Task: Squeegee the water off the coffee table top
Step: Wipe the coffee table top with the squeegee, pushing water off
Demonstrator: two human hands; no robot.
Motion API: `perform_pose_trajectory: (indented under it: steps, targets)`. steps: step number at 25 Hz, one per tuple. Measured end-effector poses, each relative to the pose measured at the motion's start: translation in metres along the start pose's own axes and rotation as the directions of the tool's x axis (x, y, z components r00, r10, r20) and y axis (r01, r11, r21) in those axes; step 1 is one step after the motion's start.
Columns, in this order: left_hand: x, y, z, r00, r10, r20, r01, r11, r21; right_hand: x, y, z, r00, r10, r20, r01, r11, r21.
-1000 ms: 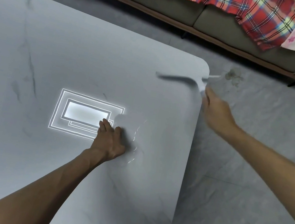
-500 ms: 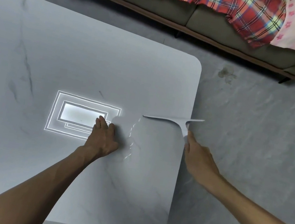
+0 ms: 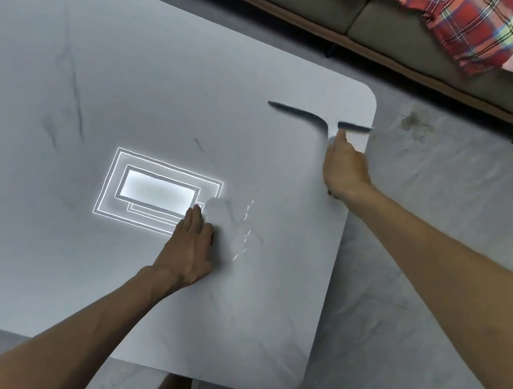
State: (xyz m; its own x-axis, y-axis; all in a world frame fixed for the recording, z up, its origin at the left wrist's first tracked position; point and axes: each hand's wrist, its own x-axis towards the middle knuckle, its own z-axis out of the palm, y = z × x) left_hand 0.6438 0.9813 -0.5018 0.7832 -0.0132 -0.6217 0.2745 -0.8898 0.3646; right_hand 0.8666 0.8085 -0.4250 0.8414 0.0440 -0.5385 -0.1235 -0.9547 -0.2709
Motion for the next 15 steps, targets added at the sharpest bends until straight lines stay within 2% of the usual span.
perform_pose_trajectory:
  steps: [2, 4, 6, 9, 12, 15]
  targets:
    - [-0.004, 0.001, 0.003, 1.0, 0.001, -0.012, -0.001, 1.0, -0.031, -0.041, 0.019, 0.023, 0.992, -0.117, 0.043, 0.119, 0.991, -0.059]
    - [-0.013, 0.004, 0.006, 0.999, 0.001, -0.033, -0.003, 0.998, -0.061, -0.081, 0.041, 0.041, 0.966, -0.241, 0.096, 0.243, 0.97, -0.01]
    - [-0.023, 0.007, 0.013, 0.999, -0.001, -0.035, -0.003, 0.995, -0.102, -0.102, 0.058, 0.05, 0.946, -0.304, 0.116, 0.306, 0.952, -0.004]
    - [-0.039, 0.009, 0.025, 0.997, 0.008, -0.072, -0.018, 0.989, -0.148, -0.114, 0.079, 0.055, 0.917, -0.384, 0.106, 0.394, 0.914, -0.092]
    - [-0.06, 0.012, 0.036, 0.973, -0.137, -0.187, 0.081, 0.957, -0.28, -0.119, 0.086, 0.042, 0.898, -0.425, 0.111, 0.436, 0.895, -0.096]
    - [-0.082, 0.008, 0.051, 0.893, -0.343, -0.291, 0.214, 0.893, -0.396, -0.092, 0.056, 0.023, 0.935, -0.35, 0.066, 0.352, 0.936, -0.027]
